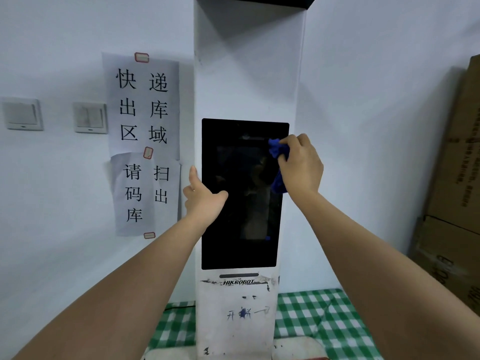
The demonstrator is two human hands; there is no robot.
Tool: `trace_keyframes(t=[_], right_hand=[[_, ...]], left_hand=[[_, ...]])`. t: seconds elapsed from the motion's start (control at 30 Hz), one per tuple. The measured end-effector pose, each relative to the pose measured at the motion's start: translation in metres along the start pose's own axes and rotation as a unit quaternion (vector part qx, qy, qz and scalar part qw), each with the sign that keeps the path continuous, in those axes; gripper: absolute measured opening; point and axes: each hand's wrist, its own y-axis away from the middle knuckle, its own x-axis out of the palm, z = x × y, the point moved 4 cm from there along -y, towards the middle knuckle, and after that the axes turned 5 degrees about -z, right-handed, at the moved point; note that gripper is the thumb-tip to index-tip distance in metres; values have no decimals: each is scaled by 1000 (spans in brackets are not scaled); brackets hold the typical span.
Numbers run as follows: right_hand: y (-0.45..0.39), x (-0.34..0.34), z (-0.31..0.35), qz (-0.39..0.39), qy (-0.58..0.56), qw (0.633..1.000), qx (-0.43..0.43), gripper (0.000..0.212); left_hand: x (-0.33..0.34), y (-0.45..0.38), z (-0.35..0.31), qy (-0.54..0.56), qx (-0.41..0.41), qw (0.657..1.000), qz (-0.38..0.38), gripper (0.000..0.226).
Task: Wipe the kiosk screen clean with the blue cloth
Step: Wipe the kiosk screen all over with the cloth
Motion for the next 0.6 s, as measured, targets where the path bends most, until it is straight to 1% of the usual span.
trace_keyframes(t=[0.07,0.13,0.2,0.27,0.3,0.33,0.37,0.43,0.5,0.57,0.6], right_hand=[[6,4,7,-21,-4,1000,9,25],[18,9,10,-10,3,999,-32,24],[28,13,8,12,23,991,-129,23],[27,12,4,15,60,971,-229,28],[22,9,2,13,78,964,-255,28],[16,6,-1,6,86,964,-251,27],[9,3,-3,1,84,972,-219,24],[1,0,-3,-14,67,991,-114,20],[6,3,4,-27,47,998,-37,21],[18,7,14,-22,30,999,-10,23],[24,11,19,-11,24,999,-26,23]], left_hand=[[-1,0,1,-1,2,1000,1,92],[-2,-1,1,-1,1,1000,3,91],[-2,-2,2,-2,2,1000,3,92],[-2,-3,3,-5,3,1000,0,92],[-2,-3,4,-5,3,1000,-1,93],[-2,-2,4,-5,3,1000,1,93],[-2,-2,4,-4,3,1000,3,93],[-2,-1,4,-2,2,1000,10,92],[-3,-1,4,-2,1,1000,13,92],[-3,-2,3,-4,0,1000,13,92],[-3,-2,4,-6,0,1000,13,92]])
